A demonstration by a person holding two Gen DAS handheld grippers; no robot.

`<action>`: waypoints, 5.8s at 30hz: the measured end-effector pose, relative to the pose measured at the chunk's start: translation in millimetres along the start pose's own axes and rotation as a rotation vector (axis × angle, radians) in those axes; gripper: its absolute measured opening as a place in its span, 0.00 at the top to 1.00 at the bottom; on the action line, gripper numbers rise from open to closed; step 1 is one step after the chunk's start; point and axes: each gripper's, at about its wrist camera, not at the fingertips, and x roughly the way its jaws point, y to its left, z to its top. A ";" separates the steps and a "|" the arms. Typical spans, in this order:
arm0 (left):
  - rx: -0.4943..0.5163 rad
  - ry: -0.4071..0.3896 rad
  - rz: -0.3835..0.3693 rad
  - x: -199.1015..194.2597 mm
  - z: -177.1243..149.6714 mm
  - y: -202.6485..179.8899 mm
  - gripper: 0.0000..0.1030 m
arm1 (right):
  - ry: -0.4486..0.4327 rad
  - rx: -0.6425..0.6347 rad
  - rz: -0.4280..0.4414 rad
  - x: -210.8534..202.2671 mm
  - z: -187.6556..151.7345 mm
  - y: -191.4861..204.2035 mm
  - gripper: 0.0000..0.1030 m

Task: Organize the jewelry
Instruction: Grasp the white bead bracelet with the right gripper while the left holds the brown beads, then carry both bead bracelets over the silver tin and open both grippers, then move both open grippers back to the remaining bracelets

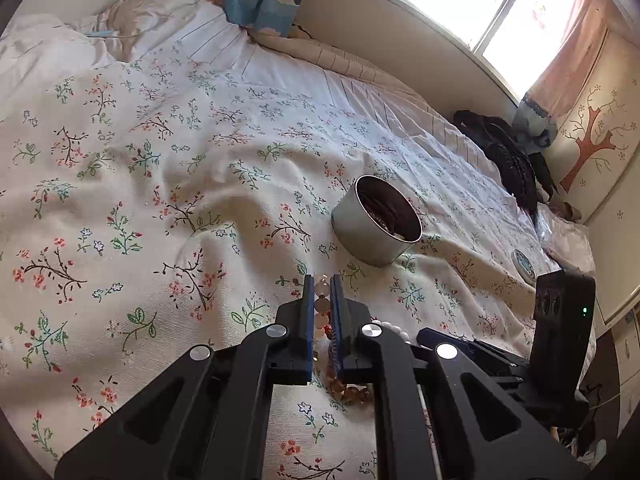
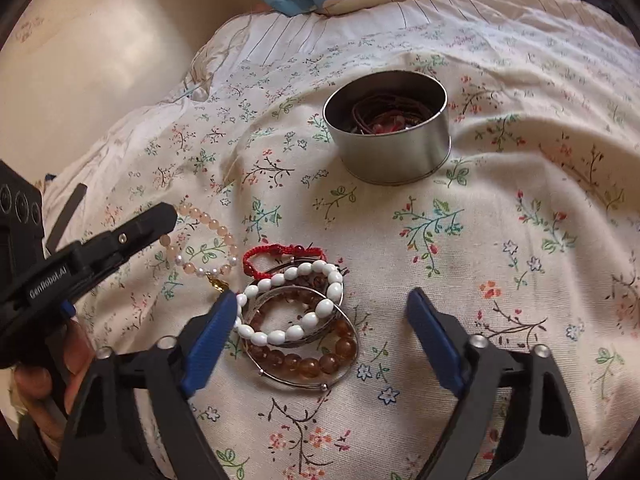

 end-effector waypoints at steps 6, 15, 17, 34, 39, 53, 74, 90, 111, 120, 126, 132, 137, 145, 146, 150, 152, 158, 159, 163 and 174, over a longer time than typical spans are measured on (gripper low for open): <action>0.006 0.014 0.004 2.8 -1.3 -1.2 0.93 | 0.018 -0.035 0.001 8.8 3.9 7.6 0.84; 0.026 0.009 0.015 2.4 -2.4 -4.8 0.93 | -0.108 -0.037 0.026 -25.0 4.3 4.9 0.89; 0.032 0.002 0.013 0.9 -2.3 -5.6 0.93 | -0.127 -0.008 0.045 -31.0 5.0 -0.5 0.89; 0.046 -0.002 0.013 -0.6 -3.2 -8.3 0.93 | -0.025 0.160 0.079 -5.5 4.6 -36.5 0.92; 0.036 -0.021 0.000 -4.7 -1.4 -6.2 0.93 | -0.128 0.197 0.189 -28.4 6.3 -39.8 0.92; 0.166 -0.106 -0.038 -17.2 -3.8 -43.5 0.93 | -0.345 0.146 0.252 -76.7 9.9 -29.9 0.92; 0.246 -0.173 -0.018 8.1 19.8 -83.1 0.93 | -0.451 0.134 0.235 -79.1 39.1 -33.8 0.92; 0.137 -0.183 -0.133 50.2 69.5 -88.9 0.93 | -0.486 0.155 0.270 -58.7 81.3 -47.5 0.92; -0.047 -0.085 0.090 99.3 90.5 -33.4 0.56 | -0.388 0.131 0.133 -14.4 105.9 -53.9 0.75; 0.090 -0.088 0.234 93.6 77.9 -48.8 0.45 | -0.408 0.118 -0.008 -30.4 95.3 -51.1 0.51; 0.214 -0.117 0.336 76.5 61.8 -64.6 0.29 | -0.362 0.108 -0.102 -35.3 81.2 -50.7 0.37; 0.237 -0.128 0.372 57.8 50.9 -62.4 0.22 | -0.353 0.123 -0.109 -45.9 68.6 -49.1 0.31; 0.249 -0.123 0.383 49.9 43.2 -60.1 0.21 | -0.330 0.100 -0.125 -51.1 55.8 -40.9 0.27; 0.266 -0.118 0.395 38.9 30.0 -58.8 0.19 | -0.283 0.060 -0.145 -52.1 37.1 -29.5 0.21; 0.268 -0.118 0.396 37.8 28.7 -58.6 0.19 | -0.278 0.060 -0.148 -51.9 35.4 -29.3 0.21; 0.277 -0.113 0.399 35.4 23.8 -60.2 0.18 | -0.259 0.049 -0.172 -52.6 27.7 -27.6 0.19; 0.284 -0.112 0.400 34.4 21.6 -61.5 0.18 | -0.248 0.038 -0.187 -52.8 23.3 -26.1 0.18; 0.301 -0.110 0.398 30.9 16.2 -63.9 0.16 | -0.202 -0.003 -0.238 -48.6 10.7 -22.3 0.17; 0.303 -0.109 0.398 30.3 15.3 -64.2 0.16 | -0.192 -0.011 -0.247 -46.9 9.0 -21.5 0.16; 0.311 -0.100 0.393 28.6 12.2 -63.5 0.15 | -0.159 -0.037 -0.279 -40.3 5.5 -19.4 0.16; 0.176 -0.058 0.390 14.4 10.8 -16.8 0.15 | -0.048 -0.113 -0.364 -13.6 0.1 -14.2 0.15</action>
